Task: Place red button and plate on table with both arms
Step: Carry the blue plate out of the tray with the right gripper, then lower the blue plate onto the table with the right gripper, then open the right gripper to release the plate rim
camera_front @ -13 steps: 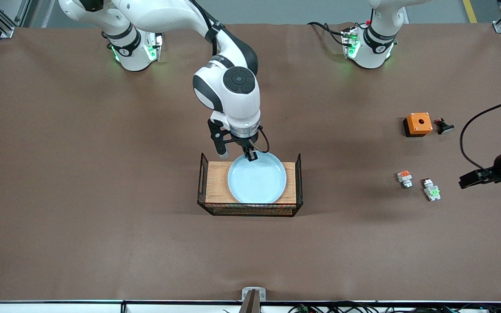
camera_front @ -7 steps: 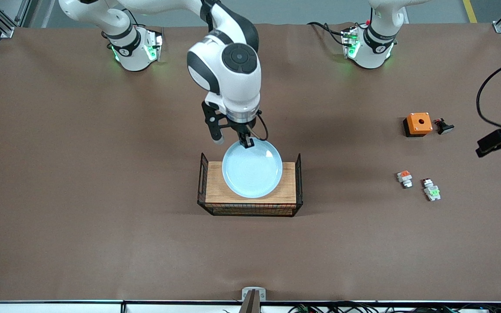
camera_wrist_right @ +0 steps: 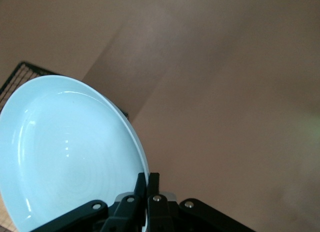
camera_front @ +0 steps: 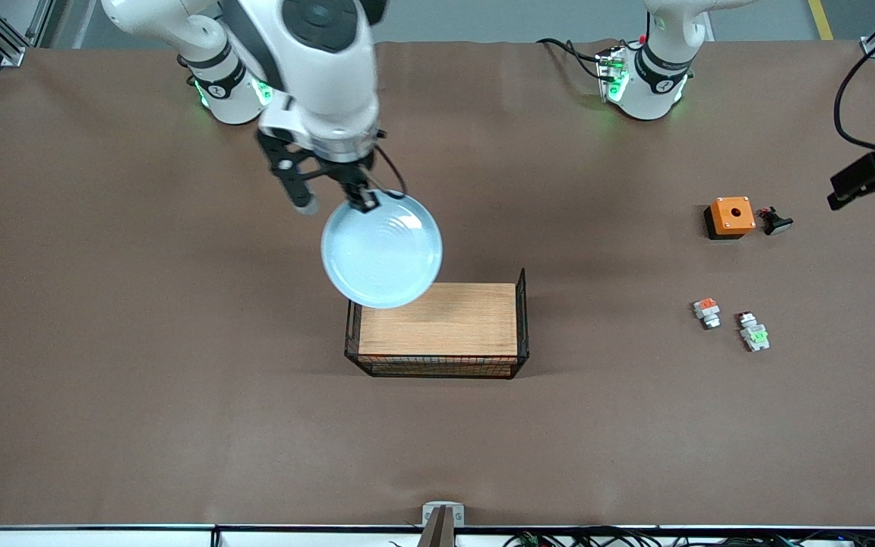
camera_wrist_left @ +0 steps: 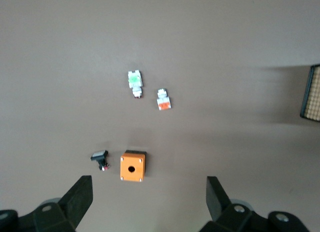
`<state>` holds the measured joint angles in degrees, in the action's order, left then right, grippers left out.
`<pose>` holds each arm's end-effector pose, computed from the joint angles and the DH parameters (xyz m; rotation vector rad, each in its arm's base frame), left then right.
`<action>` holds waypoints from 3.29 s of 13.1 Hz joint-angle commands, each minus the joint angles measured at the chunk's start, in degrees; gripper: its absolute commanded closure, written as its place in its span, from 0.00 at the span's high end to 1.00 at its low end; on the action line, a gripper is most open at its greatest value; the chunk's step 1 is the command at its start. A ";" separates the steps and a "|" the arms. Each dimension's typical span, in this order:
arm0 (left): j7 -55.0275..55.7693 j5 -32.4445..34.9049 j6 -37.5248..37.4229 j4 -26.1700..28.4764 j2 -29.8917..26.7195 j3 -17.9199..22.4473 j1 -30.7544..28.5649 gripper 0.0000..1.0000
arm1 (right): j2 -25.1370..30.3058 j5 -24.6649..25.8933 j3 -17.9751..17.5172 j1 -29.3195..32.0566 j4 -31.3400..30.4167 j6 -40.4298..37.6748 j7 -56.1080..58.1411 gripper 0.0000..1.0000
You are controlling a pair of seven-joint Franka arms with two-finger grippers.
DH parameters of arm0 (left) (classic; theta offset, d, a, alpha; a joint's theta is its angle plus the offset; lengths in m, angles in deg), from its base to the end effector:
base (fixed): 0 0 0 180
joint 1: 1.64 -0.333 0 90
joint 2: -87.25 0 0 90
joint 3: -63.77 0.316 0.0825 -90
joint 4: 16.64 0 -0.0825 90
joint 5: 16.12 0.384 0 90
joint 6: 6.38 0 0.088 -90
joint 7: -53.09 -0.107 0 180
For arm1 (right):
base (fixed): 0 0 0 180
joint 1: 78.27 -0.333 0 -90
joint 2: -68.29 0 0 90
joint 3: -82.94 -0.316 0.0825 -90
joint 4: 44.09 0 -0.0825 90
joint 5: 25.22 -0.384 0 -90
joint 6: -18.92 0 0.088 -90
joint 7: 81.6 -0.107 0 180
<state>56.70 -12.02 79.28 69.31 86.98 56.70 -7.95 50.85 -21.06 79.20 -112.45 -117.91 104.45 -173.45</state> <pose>0.5457 0.0007 0.6538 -3.0685 -0.0846 -0.0036 0.5107 0.3791 0.5690 2.6970 -1.3790 0.0087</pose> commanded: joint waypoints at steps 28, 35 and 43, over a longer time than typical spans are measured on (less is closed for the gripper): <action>-0.01 -2.77 -0.58 3.70 -3.33 -0.93 0.16 1.00 | -11.20 -5.04 -0.31 47.71 -29.19 40.68 101.60 0.02; -0.01 -3.66 -0.58 3.79 -3.25 -1.72 0.24 1.00 | -17.35 -4.43 -0.22 49.90 -27.97 40.86 108.36 0.03; -0.01 -3.66 -0.58 3.88 -3.25 -1.81 0.24 1.00 | -19.39 -5.04 -0.22 50.97 -26.56 43.85 113.38 0.84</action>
<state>56.70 -14.90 78.28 72.67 84.42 55.07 -7.57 31.46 -25.54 79.84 -61.98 -145.71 148.75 -60.54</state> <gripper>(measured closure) 0.000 0.714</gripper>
